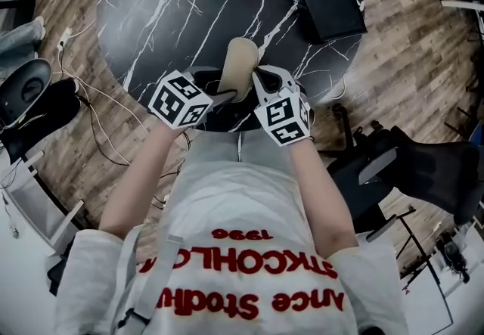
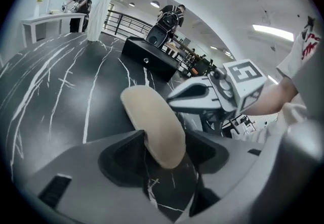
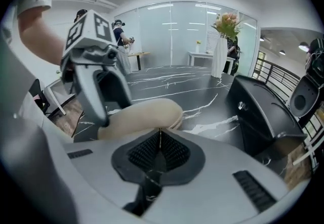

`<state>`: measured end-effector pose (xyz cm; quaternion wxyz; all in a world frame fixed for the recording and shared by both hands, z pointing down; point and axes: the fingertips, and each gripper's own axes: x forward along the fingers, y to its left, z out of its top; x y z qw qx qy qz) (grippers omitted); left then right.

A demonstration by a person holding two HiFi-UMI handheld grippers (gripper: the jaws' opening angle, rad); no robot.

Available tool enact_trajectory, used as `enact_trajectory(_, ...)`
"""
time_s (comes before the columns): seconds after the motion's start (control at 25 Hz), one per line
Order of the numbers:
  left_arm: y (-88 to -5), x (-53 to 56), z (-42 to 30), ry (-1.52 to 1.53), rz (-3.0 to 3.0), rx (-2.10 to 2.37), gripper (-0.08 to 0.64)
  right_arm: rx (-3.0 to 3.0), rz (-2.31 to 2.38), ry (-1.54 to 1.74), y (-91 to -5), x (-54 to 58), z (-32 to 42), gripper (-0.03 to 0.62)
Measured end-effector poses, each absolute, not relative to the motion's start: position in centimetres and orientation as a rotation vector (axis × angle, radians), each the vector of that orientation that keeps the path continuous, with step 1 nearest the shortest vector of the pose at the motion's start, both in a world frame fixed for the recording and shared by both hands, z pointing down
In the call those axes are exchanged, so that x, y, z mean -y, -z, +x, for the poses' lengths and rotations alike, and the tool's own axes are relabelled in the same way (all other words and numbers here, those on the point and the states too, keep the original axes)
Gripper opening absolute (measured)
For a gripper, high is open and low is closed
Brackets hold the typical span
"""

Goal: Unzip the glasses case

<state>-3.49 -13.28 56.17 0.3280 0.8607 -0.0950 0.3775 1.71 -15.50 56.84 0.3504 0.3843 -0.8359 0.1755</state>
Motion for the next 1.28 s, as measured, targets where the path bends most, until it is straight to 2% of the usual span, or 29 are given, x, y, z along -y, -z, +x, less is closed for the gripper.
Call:
enact_trajectory(0.16, -56.4, 10.8, -3.5, -1.012, 2.223, 0.251, 0.243, 2.199, 0.889, -0.380, -56.2, 18.0, 0.5, 0.017)
enact_trajectory(0.24, -56.3, 11.1, -3.6, -0.974, 2.220, 0.290, 0.221, 2.221, 0.788, -0.354, -56.0, 17.8, 0.3, 0.018)
enact_trajectory(0.36, -55.1, 13.1, -3.8, -0.920, 2.260, 0.375, 0.224, 2.289, 0.657, -0.393, -55.5, 16.1, 1.3, 0.020)
enact_trajectory(0.44, -54.1, 14.8, -3.5, -0.931, 2.342, 0.439, 0.233, 2.318, 0.548, -0.430, -55.7, 14.5, 2.0, 0.047)
enact_trajectory(0.52, -53.5, 15.8, -2.6, -0.945, 2.398, 0.456, 0.233, 2.312, 0.421, -0.422, -56.2, 13.1, 2.4, 0.108)
enact_trajectory(0.6, -53.5, 16.1, -1.7, -0.994, 2.428, 0.456, 0.232, 2.284, 0.312, -0.343, -56.6, 12.4, 2.6, 0.109)
enact_trajectory(0.72, -53.9, 16.5, -1.7, -1.073, 2.456, 0.499, 0.154, 2.247, 0.187, -0.225, -57.1, 11.9, 2.3, 0.109)
enact_trajectory(1.04, -53.9, 16.8, -1.8, -1.043, 2.447, 0.561, 0.131, 2.232, 0.093, -0.130, -57.5, 11.4, 1.7, 0.098)
enact_trajectory(1.08, -53.8, 16.9, -1.8, -1.041, 2.445, 0.566, 0.086, 2.234, 0.081, -0.131, -57.5, 11.4, 1.7, 0.098)
enact_trajectory(1.12, -53.7, 17.0, -1.8, -1.041, 2.445, 0.568, 0.011, 2.233, 0.066, -0.130, -57.5, 11.4, 1.7, 0.097)
enact_trajectory(1.28, -53.8, 17.0, -1.1, -1.063, 2.462, 0.545, 0.009, 2.208, 0.012, -0.099, -57.5, 11.5, 1.6, 0.094)
